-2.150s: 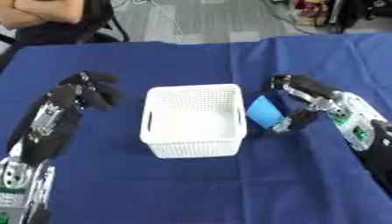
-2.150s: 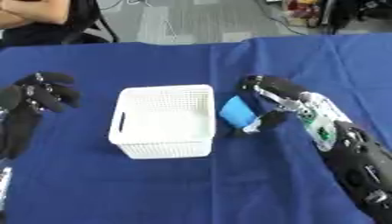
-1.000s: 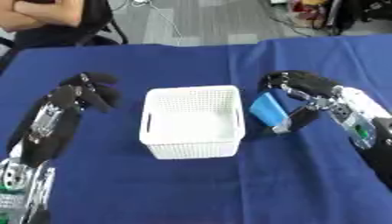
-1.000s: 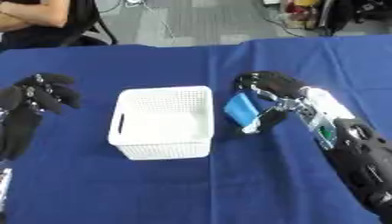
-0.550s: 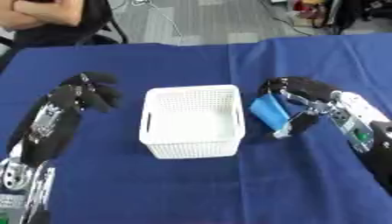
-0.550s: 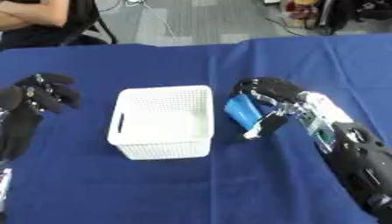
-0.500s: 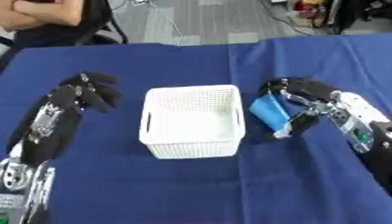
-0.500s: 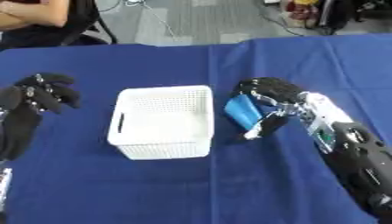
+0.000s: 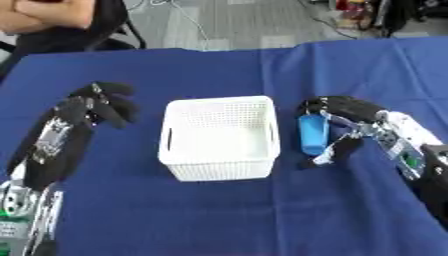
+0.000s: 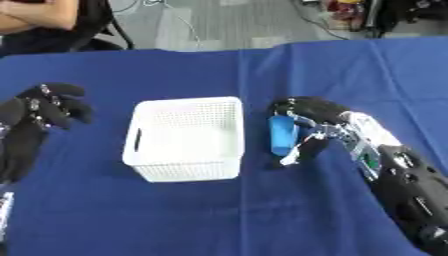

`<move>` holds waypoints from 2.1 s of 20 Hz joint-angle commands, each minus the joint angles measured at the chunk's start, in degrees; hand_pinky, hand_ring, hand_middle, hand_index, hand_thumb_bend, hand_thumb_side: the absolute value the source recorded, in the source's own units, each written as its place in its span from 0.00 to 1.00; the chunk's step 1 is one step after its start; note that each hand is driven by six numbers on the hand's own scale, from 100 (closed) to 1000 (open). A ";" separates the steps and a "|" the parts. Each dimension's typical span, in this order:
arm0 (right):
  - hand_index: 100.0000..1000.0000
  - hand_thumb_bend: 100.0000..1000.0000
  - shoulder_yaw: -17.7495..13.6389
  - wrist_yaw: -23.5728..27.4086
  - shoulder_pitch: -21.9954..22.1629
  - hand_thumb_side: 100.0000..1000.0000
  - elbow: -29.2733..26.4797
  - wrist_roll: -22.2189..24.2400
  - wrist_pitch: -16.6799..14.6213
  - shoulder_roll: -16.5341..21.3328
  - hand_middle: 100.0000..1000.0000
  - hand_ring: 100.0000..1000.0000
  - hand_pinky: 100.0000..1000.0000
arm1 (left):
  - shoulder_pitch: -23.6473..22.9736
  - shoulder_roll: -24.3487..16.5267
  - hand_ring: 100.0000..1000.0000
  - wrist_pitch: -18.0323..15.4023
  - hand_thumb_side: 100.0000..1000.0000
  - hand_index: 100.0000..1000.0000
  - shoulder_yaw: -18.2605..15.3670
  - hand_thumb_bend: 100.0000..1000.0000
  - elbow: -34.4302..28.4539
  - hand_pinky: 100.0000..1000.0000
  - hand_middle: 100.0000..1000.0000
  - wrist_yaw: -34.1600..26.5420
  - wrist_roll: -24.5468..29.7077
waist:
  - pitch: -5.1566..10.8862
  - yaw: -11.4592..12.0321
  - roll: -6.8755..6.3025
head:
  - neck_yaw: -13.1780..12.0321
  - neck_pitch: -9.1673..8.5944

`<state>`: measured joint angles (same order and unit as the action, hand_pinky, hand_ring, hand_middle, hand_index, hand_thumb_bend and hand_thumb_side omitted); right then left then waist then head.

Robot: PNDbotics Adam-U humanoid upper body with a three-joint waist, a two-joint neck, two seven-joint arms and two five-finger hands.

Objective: Pick up objects on the table and place them in the box.

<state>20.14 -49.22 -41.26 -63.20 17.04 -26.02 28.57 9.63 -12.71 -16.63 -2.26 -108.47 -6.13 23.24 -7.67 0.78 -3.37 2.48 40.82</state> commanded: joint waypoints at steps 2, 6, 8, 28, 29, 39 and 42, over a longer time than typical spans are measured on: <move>0.85 0.75 -0.29 -0.28 -0.28 0.47 -0.33 0.40 -0.04 0.30 0.80 0.77 0.76 | 0.73 -0.71 0.61 -0.18 1.00 0.48 0.06 0.05 -0.87 0.57 0.73 -0.27 -0.06 | 0.73 -0.05 0.10 | 0.03 -0.45; 0.85 0.75 -0.35 -0.46 0.17 0.45 -0.03 0.57 0.08 0.24 0.81 0.77 0.74 | 0.77 -0.69 0.61 -0.15 1.00 0.48 0.08 0.05 -0.87 0.57 0.73 -0.32 -0.04 | 0.77 -0.06 0.10 | 0.06 -0.53; 0.86 0.75 -0.35 -0.55 0.32 0.45 0.02 0.60 0.03 0.25 0.81 0.77 0.73 | 0.79 -0.69 0.61 -0.15 1.00 0.48 0.09 0.05 -0.87 0.57 0.73 -0.33 -0.02 | 0.79 -0.04 0.11 | 0.09 -0.53; 0.79 0.00 -0.27 1.82 1.02 0.39 -1.89 -2.73 -0.47 0.88 0.72 0.35 0.08 | 0.81 -0.69 0.61 -0.11 1.00 0.48 0.04 0.05 -0.90 0.57 0.73 -0.27 -0.08 | 0.80 -0.05 0.14 | 0.05 -0.67; 0.78 0.00 -0.22 1.99 1.07 0.39 -1.89 -3.23 -0.54 0.92 0.72 0.33 0.05 | 0.81 -0.70 0.61 -0.11 1.00 0.48 0.04 0.05 -0.90 0.57 0.73 -0.26 -0.08 | 0.79 -0.05 0.14 | 0.04 -0.67; 0.79 0.00 -0.13 2.49 0.74 0.37 -1.24 -3.89 -0.90 0.48 0.71 0.31 0.03 | 0.74 -0.71 0.61 -0.09 1.00 0.48 -0.01 0.05 -0.88 0.57 0.73 -0.28 -0.16 | 0.85 -0.19 0.09 | -0.04 -0.73; 0.78 0.05 -0.36 3.90 0.58 0.38 -2.86 -4.30 -1.01 0.96 0.71 0.31 0.03 | 0.66 -0.73 0.61 -0.07 1.00 0.48 -0.05 0.05 -0.86 0.57 0.73 -0.28 -0.22 | 0.97 -0.25 0.12 | -0.17 -0.78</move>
<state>20.29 -46.08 -39.76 -64.62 13.13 -26.97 28.22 9.83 -12.71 -16.60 -2.25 -108.48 -6.15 23.23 -7.66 0.58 -3.38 2.49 40.77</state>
